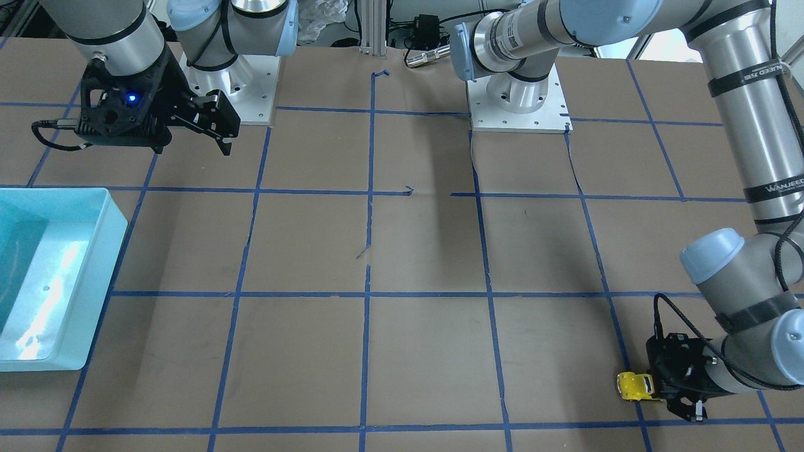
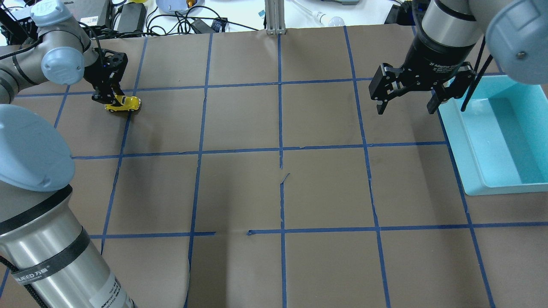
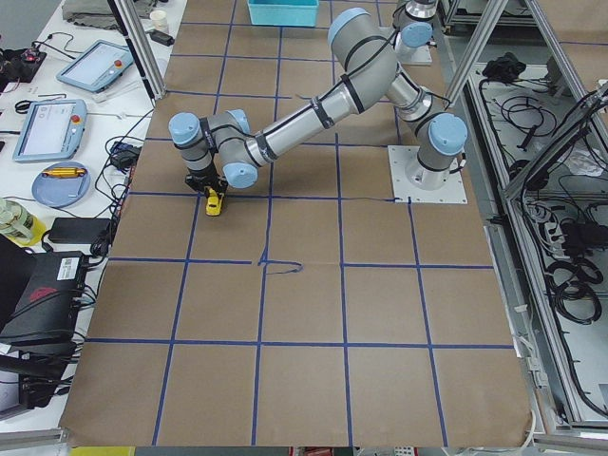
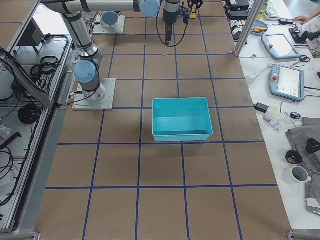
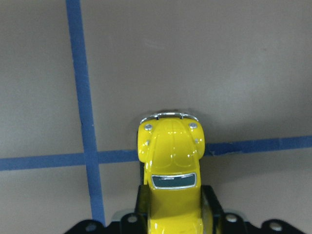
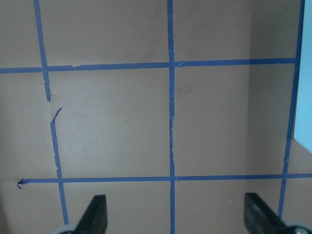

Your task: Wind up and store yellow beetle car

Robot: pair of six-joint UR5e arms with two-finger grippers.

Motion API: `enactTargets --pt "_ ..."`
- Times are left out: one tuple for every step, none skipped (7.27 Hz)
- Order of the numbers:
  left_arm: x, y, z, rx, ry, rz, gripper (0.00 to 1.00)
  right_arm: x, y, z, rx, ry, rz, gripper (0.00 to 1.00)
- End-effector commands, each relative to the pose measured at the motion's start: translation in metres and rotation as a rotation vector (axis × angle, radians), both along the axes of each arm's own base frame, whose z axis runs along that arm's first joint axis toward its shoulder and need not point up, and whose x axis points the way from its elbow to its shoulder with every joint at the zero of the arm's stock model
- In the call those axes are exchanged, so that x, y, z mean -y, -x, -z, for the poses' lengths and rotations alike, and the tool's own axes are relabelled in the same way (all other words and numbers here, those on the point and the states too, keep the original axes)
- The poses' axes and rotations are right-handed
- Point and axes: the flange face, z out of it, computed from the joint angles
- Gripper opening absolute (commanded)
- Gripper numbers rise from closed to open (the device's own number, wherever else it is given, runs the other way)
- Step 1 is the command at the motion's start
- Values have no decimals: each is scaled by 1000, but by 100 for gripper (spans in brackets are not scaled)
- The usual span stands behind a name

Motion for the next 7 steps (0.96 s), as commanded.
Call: enactTargets --pt "0 0 -1 2 2 -6 76 -1 0 5 3 -9 3 100" --pt "0 0 -2 3 2 -10 93 -1 0 6 2 -11 7 100" --pt "0 0 -2 3 2 -10 95 -2 0 7 0 -14 5 100" --pt "0 0 -4 4 5 -10 96 -2 0 7 0 -14 4 100" --pt "0 0 -5 4 6 -10 96 -2 0 7 0 -15 4 100" --pt "0 0 -5 4 7 -13 96 -1 0 8 2 -17 4 100" --pt "0 0 -5 4 5 -16 96 -2 0 7 -1 -14 5 100"
